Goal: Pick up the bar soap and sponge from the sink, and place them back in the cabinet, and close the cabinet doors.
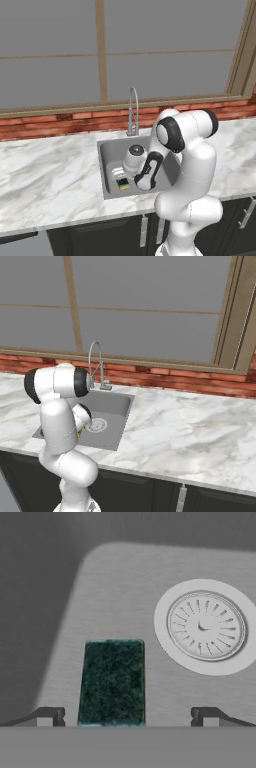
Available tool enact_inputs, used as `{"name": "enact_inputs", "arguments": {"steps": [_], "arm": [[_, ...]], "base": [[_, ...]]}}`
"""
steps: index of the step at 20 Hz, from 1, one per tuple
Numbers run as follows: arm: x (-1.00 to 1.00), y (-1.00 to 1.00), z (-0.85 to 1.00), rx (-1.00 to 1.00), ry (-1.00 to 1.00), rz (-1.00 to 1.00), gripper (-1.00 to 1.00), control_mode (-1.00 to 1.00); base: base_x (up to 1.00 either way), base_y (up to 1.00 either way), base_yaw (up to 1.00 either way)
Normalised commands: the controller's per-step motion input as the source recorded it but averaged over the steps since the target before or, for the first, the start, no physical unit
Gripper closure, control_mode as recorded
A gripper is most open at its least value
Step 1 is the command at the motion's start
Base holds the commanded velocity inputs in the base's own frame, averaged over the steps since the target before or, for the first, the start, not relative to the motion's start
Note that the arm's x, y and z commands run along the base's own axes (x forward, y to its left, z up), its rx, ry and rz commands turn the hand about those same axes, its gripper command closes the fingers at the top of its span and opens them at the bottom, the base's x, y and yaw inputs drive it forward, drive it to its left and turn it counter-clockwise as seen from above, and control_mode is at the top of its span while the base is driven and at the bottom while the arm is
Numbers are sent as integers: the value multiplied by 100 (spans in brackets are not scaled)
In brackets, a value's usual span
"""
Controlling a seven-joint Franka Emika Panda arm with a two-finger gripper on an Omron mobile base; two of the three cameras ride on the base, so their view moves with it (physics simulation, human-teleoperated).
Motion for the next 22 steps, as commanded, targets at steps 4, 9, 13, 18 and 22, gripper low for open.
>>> {"name": "enact_inputs", "arguments": {"steps": [4, 9, 13, 18, 22], "arm": [[3, 24, -14, 0, 2, 0, -100, -100], [4, 28, -18, 0, 2, 0, -100, -100], [9, 28, -17, 0, 1, 0, -100, -100], [14, 32, -22, 0, 0, 0, -100, -100], [17, 34, -30, 0, 0, 0, -100, -100]], "base": [[0, 0, 0], [0, 0, 0], [0, 0, 0], [0, 0, 0], [0, 0, 0]]}}
